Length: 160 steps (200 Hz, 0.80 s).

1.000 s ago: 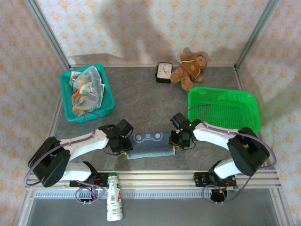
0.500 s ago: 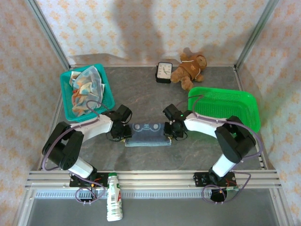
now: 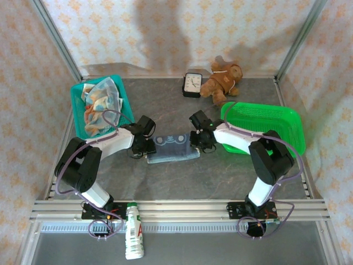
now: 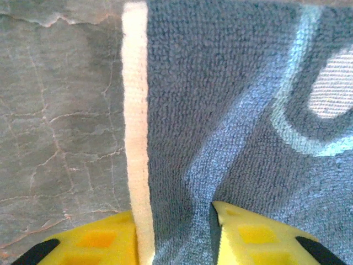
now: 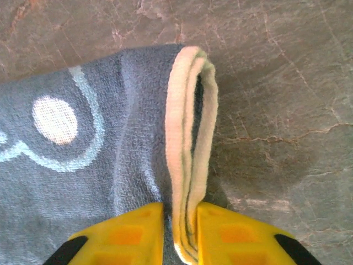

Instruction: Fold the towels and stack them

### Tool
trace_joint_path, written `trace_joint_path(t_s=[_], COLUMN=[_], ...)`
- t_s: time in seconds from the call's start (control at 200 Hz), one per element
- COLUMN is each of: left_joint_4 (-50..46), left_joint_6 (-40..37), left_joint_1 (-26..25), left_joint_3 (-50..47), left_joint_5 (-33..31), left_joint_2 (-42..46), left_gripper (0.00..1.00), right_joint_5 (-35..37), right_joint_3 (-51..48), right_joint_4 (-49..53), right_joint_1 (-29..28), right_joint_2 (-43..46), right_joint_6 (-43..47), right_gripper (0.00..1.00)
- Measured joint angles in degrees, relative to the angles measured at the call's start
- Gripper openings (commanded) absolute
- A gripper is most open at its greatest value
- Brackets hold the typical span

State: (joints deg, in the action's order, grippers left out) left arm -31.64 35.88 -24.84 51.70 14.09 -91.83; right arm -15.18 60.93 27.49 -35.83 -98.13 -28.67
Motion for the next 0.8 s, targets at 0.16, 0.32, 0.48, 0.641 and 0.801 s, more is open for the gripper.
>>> trace_joint_path(t_s=[0.16,0.32,0.48,0.641,0.801], left_joint_4=[-0.2,-0.3,-0.3,-0.2,-0.2], left_joint_6=[0.0,0.0,0.0,0.0,0.0], left_joint_1=[0.0,0.0,0.0,0.0,0.0], left_joint_3=[-0.6,-1.4,-2.0,-2.2,-2.4], left_joint_5=[-0.1,-0.2,-0.2,-0.2,-0.1], left_joint_2=[2.4,3.8,3.8,3.8,3.6], left_gripper=[0.38,0.33,0.3,0.27,0.26], right_joint_5=[0.2,0.4,0.4,0.4,0.0], right_joint_3=[-3.6,-5.2,-5.6,-6.6,-8.1], right_joint_4=[-0.1,0.2,0.1,0.1,0.1], right_joint_1=[0.0,0.0,0.0,0.0,0.0], right_joint_2=[0.5,2.4,4.0,4.9,6.3], right_joint_6=[0.0,-0.3,-0.7,-1.3,-1.6], right_gripper=[0.28,0.27,0.24,0.24,0.23])
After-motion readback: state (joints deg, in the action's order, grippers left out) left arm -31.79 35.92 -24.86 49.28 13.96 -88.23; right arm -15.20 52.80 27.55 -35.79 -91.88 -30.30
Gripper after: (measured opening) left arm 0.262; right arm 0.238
